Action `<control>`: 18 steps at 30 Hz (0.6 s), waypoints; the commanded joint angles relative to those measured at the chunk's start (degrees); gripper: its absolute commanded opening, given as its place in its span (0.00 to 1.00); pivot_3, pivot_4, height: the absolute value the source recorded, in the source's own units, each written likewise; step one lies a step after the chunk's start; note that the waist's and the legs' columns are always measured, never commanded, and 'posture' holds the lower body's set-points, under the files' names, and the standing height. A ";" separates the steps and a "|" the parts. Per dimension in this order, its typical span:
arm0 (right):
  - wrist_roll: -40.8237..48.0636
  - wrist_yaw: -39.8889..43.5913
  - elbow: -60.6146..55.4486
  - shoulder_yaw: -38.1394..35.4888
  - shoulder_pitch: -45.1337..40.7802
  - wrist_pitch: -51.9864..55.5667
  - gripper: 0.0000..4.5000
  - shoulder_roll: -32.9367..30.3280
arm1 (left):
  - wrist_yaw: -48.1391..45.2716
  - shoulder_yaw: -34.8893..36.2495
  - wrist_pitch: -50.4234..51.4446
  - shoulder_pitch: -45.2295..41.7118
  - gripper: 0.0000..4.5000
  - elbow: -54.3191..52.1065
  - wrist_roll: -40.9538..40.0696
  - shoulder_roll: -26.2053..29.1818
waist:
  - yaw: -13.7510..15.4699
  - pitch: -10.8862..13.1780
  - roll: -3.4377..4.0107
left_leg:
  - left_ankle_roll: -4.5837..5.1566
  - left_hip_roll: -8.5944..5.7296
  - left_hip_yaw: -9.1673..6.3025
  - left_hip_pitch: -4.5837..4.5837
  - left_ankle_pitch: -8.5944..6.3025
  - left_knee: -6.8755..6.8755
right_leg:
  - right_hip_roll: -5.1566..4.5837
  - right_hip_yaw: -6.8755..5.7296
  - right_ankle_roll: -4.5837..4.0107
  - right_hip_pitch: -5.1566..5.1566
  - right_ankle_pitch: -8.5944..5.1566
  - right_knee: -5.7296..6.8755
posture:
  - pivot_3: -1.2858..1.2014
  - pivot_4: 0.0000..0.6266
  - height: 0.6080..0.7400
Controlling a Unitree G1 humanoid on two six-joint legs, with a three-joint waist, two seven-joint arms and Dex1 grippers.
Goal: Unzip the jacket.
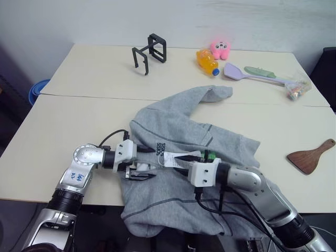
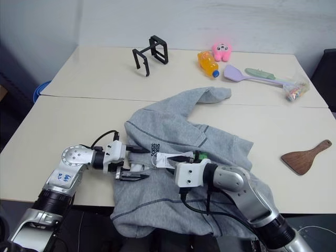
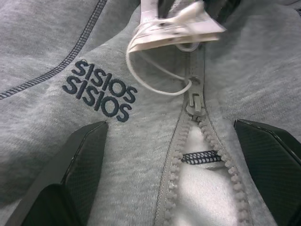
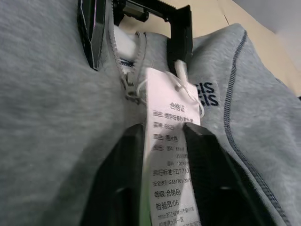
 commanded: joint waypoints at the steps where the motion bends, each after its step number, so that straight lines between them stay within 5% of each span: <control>1: -0.97 -1.19 -1.95 -2.21 0.92 -1.58 0.05 -0.44 | 0.77 -0.87 1.24 0.89 1.00 -0.48 1.05 -0.09 | -0.06 0.00 0.00 | 0.00 0.00 0.00 0.01 0.00 0.00 | 0.00 0.00 0.00 0.00 0.00 0.00 | 0.52 0.24 1.00; 12: -5.00 -4.02 -3.26 -7.45 2.91 0.08 0.00 -2.55 | 1.11 -2.86 3.97 1.78 1.00 -1.29 1.17 -1.29 | 0.45 -0.01 0.01 | 0.03 -0.04 0.00 0.05 0.01 0.00 | -0.07 0.00 0.00 0.04 0.00 0.04 | 0.52 0.24 1.00; 18: -3.41 -3.39 -5.63 -17.20 7.86 0.34 0.00 -8.07 | 1.74 -2.97 5.46 2.58 1.00 -1.72 1.73 -0.87 | 0.47 -0.02 0.02 | 0.11 -0.09 -0.05 0.16 -0.01 0.00 | -0.15 -0.05 0.00 0.21 0.00 0.00 | 0.52 0.24 1.00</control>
